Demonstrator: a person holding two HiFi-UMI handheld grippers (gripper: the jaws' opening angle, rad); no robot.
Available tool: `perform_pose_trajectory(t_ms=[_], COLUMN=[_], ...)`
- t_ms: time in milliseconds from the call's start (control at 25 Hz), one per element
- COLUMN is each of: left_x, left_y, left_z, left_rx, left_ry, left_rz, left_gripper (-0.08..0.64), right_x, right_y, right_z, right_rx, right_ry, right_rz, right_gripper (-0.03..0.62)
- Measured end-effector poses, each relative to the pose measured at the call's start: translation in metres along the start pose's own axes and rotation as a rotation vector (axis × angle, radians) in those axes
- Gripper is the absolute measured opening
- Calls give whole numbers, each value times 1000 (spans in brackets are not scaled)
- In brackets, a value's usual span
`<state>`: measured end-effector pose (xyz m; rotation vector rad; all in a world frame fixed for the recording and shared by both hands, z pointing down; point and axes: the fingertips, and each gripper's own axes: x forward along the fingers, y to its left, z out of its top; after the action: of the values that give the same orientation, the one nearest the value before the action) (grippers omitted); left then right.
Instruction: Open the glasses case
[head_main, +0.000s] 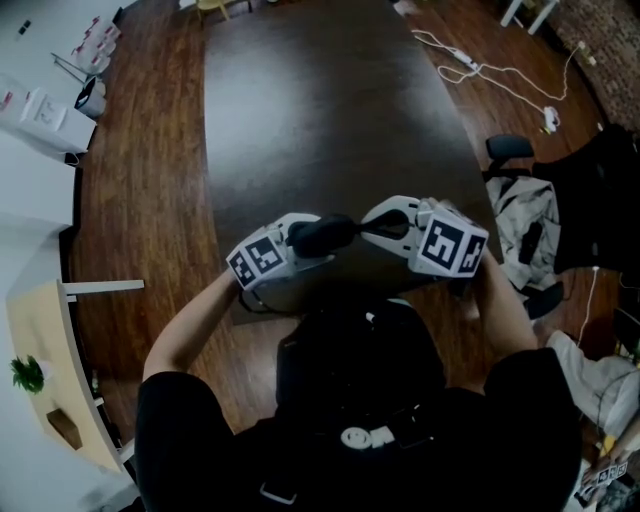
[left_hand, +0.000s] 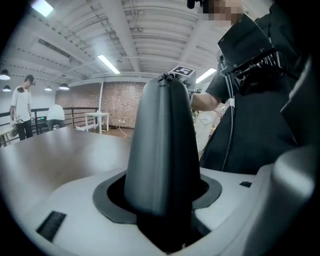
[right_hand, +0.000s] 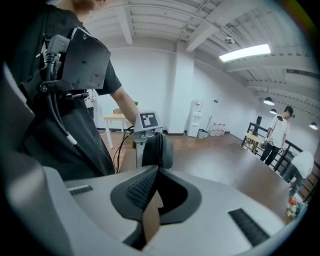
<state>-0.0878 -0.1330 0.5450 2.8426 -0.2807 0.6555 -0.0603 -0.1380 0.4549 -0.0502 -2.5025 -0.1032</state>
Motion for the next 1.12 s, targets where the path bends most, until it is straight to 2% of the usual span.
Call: perform_pose_trajectory(t_ms=[200,320,400,560,680,760,880,1120], left_x=[-1,-2,-1,4,8,7,5,2], left_y=[-4,-5,-6,-15,-22,-24,-26,-27], left_z=[-5,-14,-20,-24,-22,-18,-18,-23], left_rx=[-10,-20,-41,-179,-282,-323,-311,-177], left_ry=[9,47,76,82,65,44,52,145], left_rz=[35,55,58,7,-32,-45,-48,-35], left_gripper=[261,261,261,259,259,259,260,261], right_x=[4,10,12,13,13,14,16,12], right_y=[5,7,6,-2,-9,-14,-13,-4], right_z=[-7,-14,-19,-22,-22,-18,-16,-21], right_rx=[-27,-102,-186,-326,-328,-333,-340,-339], right_ry=[67,163,240,336,331,318,323,340], right_rz=[10,2,-26,-124,-197,-253,-268,-220], right_gripper=[23,21,21,23,32,52,58,85])
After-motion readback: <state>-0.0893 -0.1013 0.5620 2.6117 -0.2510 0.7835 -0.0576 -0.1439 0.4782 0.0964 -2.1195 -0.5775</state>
